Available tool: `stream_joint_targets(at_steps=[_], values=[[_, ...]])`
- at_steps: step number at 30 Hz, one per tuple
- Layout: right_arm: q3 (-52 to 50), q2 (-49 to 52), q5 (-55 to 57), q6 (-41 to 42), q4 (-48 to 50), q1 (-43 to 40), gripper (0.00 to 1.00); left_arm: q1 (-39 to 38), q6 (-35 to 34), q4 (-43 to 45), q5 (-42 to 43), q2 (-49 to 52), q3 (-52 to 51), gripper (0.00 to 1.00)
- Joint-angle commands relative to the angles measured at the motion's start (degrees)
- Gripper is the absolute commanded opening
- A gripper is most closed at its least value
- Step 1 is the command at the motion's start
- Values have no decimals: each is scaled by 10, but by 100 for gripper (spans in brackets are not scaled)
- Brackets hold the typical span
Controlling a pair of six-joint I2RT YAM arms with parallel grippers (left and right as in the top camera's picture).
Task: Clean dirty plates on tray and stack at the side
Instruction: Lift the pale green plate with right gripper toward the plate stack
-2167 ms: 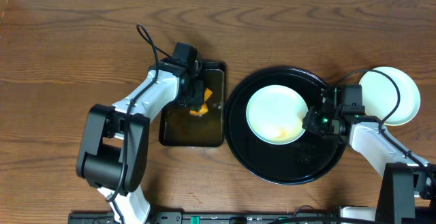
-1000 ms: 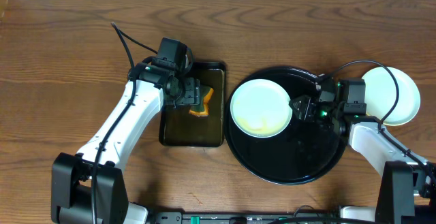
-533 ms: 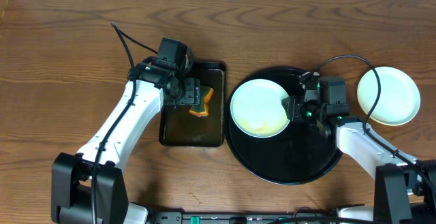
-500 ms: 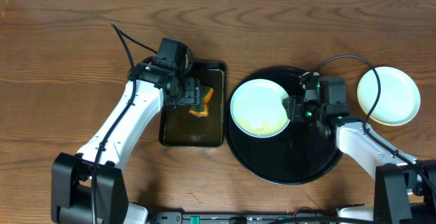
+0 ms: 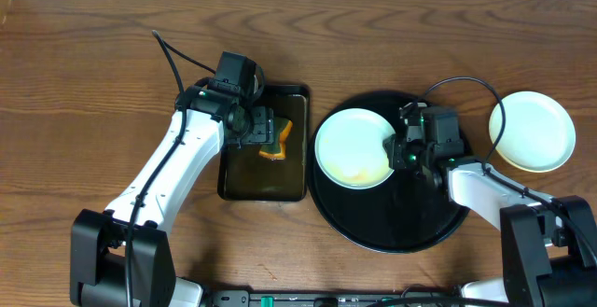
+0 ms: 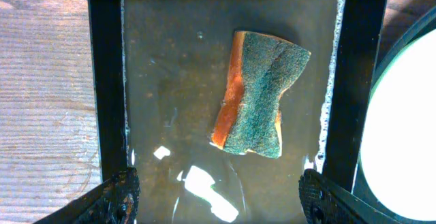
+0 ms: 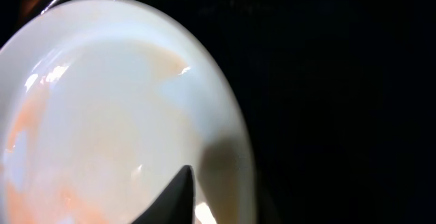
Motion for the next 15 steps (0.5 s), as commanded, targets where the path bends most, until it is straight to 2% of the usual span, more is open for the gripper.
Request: stream_joint_targets(at_steps=[1, 5, 11, 15], values=[[1, 14, -6, 6, -8, 7, 14, 3, -3, -4, -9, -2, 10, 76], [1, 14, 1, 20, -14, 5, 1, 3, -3, -4, -9, -2, 10, 75], [2, 8, -5, 49, -12, -3, 1, 3, -3, -4, -9, -2, 10, 75], [2, -32, -47, 49, -12, -27, 1, 3, -3, -4, -9, -2, 10, 76]])
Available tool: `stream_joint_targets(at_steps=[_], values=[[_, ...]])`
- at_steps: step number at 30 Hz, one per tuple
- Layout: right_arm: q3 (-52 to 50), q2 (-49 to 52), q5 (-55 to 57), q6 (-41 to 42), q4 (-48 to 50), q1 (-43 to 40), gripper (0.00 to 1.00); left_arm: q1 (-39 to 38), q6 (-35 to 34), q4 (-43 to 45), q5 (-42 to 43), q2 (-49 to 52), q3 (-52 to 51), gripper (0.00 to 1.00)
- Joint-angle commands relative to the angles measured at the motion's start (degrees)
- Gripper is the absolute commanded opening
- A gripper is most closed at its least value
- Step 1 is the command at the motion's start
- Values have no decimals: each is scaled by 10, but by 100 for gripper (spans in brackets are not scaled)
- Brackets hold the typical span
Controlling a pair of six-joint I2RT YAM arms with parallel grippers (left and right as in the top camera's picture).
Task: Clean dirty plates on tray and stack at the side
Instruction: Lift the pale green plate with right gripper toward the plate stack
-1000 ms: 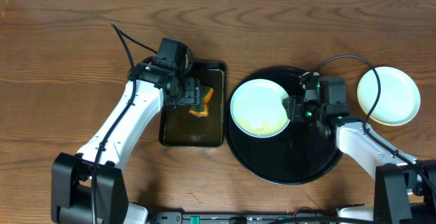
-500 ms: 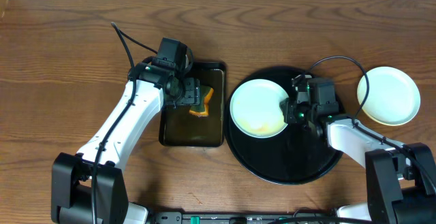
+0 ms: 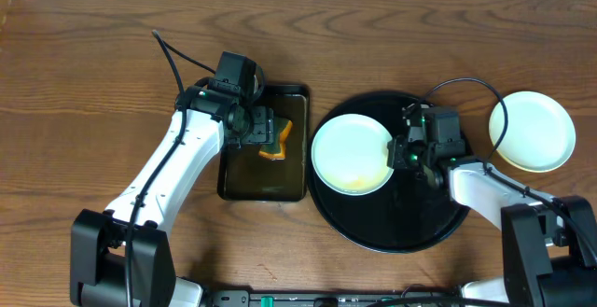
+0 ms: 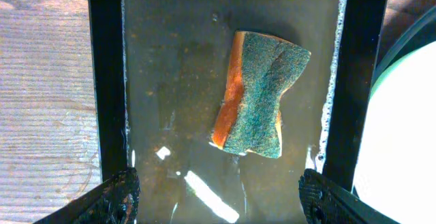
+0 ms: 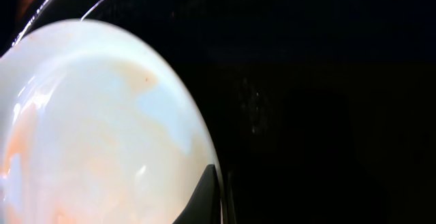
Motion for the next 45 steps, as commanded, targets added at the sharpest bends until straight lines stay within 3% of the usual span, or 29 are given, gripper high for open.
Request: stream_joint_targets(at_steps=[1, 9, 17, 30, 45], values=[[2, -41, -42, 16, -1, -26, 1, 3, -3, -4, -9, -2, 10, 75], [2, -118, -44, -21, -37, -46, 1, 3, -3, -4, -9, -2, 10, 75], [4, -191, 79, -89, -74, -49, 1, 3, -3, -3, -9, -2, 10, 76], [139, -202, 235, -142, -269, -47, 1, 3, -3, -3, -9, -2, 10, 76], [194, -202, 597, -290, -282, 137, 1, 3, -3, 7, -9, -2, 10, 76]])
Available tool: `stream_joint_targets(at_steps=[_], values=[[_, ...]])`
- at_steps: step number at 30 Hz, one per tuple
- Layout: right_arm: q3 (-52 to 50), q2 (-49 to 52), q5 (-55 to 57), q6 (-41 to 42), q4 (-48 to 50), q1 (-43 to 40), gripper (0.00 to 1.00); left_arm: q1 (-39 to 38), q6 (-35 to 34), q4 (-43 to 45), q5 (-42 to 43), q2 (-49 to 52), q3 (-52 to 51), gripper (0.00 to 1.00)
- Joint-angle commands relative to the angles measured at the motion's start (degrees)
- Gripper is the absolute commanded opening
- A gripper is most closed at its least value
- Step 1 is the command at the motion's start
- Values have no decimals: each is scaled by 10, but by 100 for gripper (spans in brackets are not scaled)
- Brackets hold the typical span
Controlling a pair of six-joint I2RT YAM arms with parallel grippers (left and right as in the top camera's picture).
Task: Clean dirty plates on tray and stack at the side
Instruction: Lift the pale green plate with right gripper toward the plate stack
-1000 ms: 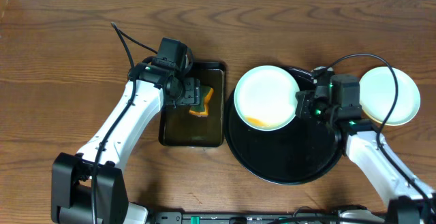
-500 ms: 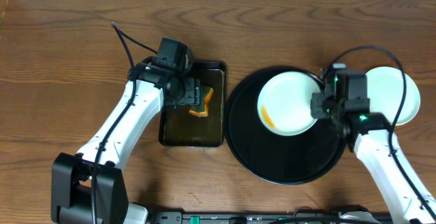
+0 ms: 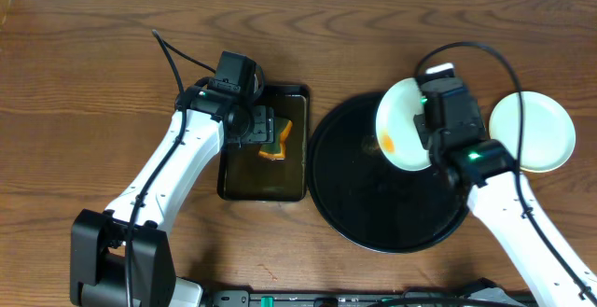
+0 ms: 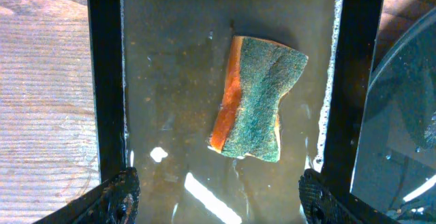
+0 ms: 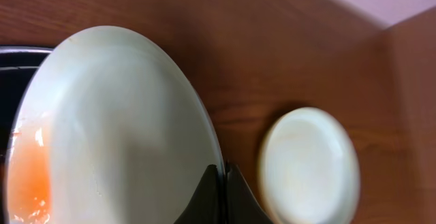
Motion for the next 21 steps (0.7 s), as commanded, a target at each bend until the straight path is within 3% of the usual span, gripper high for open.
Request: stream_joint_targets(at_steps=[1, 6, 17, 21], values=[[16, -7, 172, -59, 20, 68, 1, 3, -3, 2, -9, -2, 10, 75], [16, -7, 238, -94, 48, 108, 1, 3, -3, 2, -10, -2, 10, 76], [16, -7, 255, -108, 59, 118, 1, 3, -3, 3, -9, -2, 10, 76], [16, -7, 241, -56, 55, 115, 1, 3, -3, 3, -9, -2, 10, 75]])
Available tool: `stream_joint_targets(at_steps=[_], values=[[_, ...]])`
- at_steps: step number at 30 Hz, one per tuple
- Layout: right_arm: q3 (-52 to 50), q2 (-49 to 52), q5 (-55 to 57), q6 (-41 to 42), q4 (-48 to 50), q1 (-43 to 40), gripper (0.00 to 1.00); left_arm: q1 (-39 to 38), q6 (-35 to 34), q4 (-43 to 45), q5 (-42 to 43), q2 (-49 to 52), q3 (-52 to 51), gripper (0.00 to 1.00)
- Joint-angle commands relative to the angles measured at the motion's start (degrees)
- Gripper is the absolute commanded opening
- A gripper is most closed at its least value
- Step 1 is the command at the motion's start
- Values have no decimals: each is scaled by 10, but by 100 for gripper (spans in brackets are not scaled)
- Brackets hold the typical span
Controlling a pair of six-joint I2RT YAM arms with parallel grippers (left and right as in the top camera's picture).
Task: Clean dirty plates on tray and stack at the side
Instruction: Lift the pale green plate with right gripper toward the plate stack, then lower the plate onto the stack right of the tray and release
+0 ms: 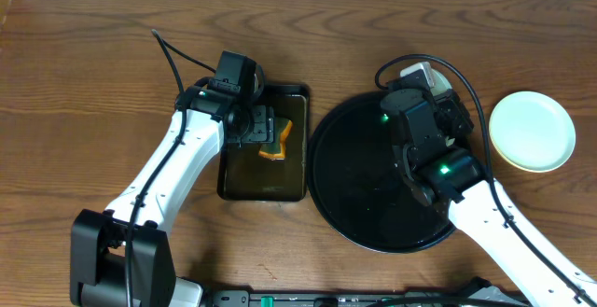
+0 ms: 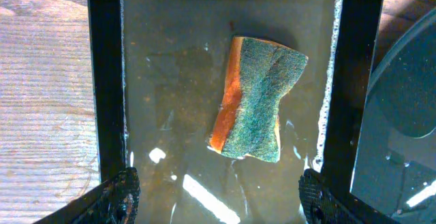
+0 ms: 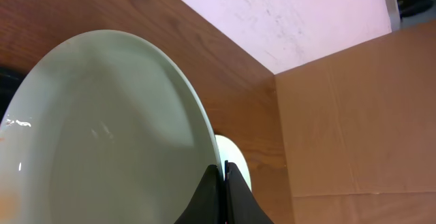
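Note:
My right gripper [image 3: 223, 178] is shut on the rim of a white plate [image 3: 102, 129], held lifted and tilted steeply, with a faint orange smear at its lower left. Overhead, only a sliver of that plate [image 1: 423, 71] shows behind the right wrist, above the far edge of the round black tray [image 1: 373, 204]. A second white plate [image 1: 532, 131] lies on the table to the right. My left gripper [image 2: 218, 198] hangs open over a green-and-orange sponge [image 2: 257, 108] lying in the water of a black rectangular basin [image 2: 105, 81].
The basin [image 1: 233, 181] stands just left of the round tray, with brownish water in it. A cardboard box [image 3: 347, 122] and a pale wall [image 3: 286, 13] lie beyond the table's far right. The wooden table [image 1: 84, 83] stretches around both.
My right gripper has turned the plate from a slanted hold to nearly on edge and shifted slightly left over the tray's far rim. The left arm and sponge have not moved.
The dirty plate lay on the left of the round tray with my right gripper at its right rim. Then the gripper was closed on that rim. Later the plate was lifted toward the tray's far right, and it is now tilted steeply. The left gripper stayed open over the sponge.

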Motion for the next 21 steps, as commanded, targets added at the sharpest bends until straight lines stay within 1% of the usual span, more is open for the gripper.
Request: stream_joint_targets(at_steps=[1, 7, 9, 10, 12, 15, 17, 21], values=[[15, -7, -10, 61, -5, 0, 1, 3, -3, 2, -9, -2, 10, 75], [15, -7, -170, 232, -64, -51, 1, 3, -3, 2, -9, -2, 10, 76], [15, -7, -219, 272, -76, -84, 1, 3, -3, 2, -9, -2, 10, 75], [15, -6, -248, 295, -82, -114, 1, 3, -3, 2, -9, -2, 10, 76], [15, -6, -270, 330, -93, -152, 1, 3, -3, 2, -9, -2, 10, 76], [15, -6, -292, 366, -107, -208, 1, 3, -3, 2, -9, -2, 10, 76], [15, -5, -307, 379, -109, -266, 1, 3, -3, 2, -9, -2, 10, 75], [15, -5, -306, 397, -108, -345, 1, 3, -3, 2, -9, -2, 10, 76]])
